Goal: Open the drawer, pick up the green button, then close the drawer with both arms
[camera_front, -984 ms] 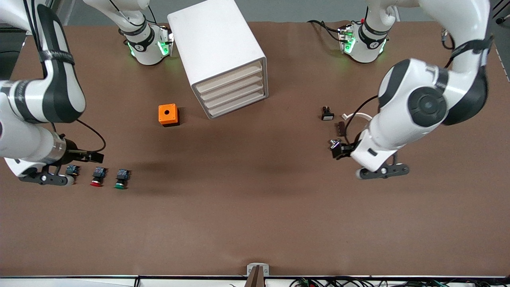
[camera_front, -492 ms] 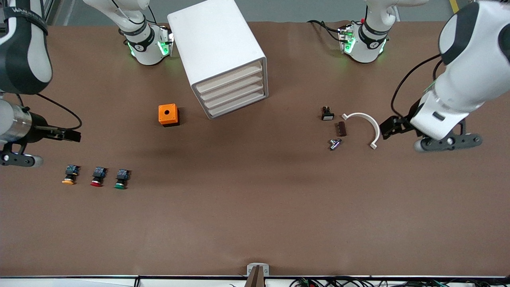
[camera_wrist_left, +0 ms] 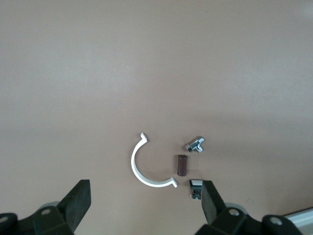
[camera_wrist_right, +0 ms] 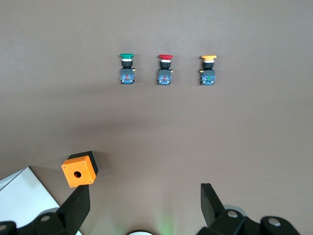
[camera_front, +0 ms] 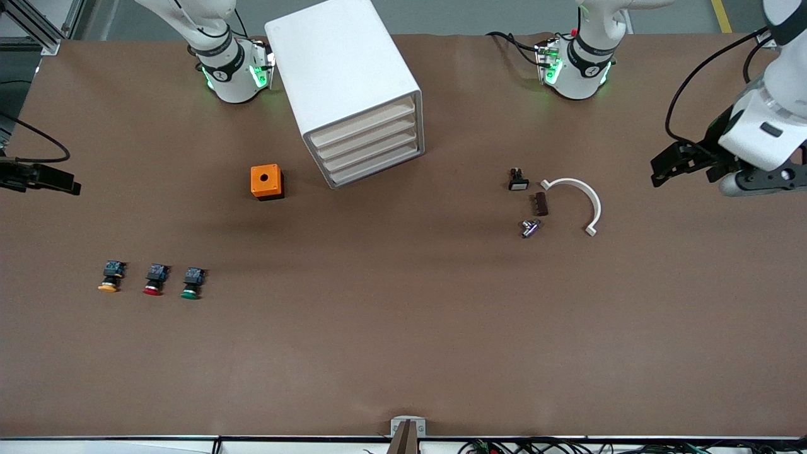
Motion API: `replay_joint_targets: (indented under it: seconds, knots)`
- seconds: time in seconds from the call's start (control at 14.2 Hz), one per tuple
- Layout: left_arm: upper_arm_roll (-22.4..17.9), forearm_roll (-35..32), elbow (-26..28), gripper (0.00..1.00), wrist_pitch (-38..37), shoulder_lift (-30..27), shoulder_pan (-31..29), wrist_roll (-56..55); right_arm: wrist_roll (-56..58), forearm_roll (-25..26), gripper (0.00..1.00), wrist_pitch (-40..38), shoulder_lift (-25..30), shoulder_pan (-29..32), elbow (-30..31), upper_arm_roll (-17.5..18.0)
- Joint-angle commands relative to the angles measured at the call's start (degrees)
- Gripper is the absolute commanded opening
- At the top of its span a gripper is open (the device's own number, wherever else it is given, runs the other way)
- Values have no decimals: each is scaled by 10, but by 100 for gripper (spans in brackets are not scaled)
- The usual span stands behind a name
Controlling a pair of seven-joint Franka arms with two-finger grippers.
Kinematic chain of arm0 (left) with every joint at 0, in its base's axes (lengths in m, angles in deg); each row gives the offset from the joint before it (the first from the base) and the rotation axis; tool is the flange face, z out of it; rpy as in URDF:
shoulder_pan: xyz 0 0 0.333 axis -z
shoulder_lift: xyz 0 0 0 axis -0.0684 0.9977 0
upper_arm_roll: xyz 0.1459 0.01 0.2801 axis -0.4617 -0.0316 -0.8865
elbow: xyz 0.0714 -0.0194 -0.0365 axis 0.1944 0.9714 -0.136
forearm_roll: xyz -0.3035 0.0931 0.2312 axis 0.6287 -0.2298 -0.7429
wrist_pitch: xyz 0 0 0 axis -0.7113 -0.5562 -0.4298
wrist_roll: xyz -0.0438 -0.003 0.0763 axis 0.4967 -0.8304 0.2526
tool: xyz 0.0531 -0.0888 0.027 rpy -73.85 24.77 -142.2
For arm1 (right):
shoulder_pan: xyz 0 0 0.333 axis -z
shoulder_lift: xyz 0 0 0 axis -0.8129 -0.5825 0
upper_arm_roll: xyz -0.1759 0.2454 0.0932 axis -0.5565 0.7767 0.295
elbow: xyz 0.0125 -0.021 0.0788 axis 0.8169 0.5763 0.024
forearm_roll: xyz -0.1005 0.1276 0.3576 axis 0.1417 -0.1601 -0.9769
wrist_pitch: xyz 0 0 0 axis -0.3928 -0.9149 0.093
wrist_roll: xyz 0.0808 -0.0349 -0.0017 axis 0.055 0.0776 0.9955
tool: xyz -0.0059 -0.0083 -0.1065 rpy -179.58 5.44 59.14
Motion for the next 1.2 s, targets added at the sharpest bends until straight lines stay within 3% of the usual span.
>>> replay_joint_targets:
  seconds: [0.0, 0.21, 0.49, 0.7, 1.12]
  knots:
    - [-9, 20, 16, 100, -15, -28, -6, 19, 8, -10, 100, 5, 23, 13, 12, 7]
    - [-54, 20, 14, 100, -18, -30, 9, 63, 9, -13, 100, 16, 36, 19, 20, 7]
    - [-72, 19, 4, 100, -18, -30, 40, 46, 9, -13, 100, 55, 69, 18, 65, 7]
    - [-76, 17, 1, 100, -18, -29, 61, 0, 5, -12, 100, 51, 63, 17, 42, 7]
    - [-72, 14, -13, 100, -18, -16, 57, 7, 6, -13, 100, 58, 62, 17, 25, 7]
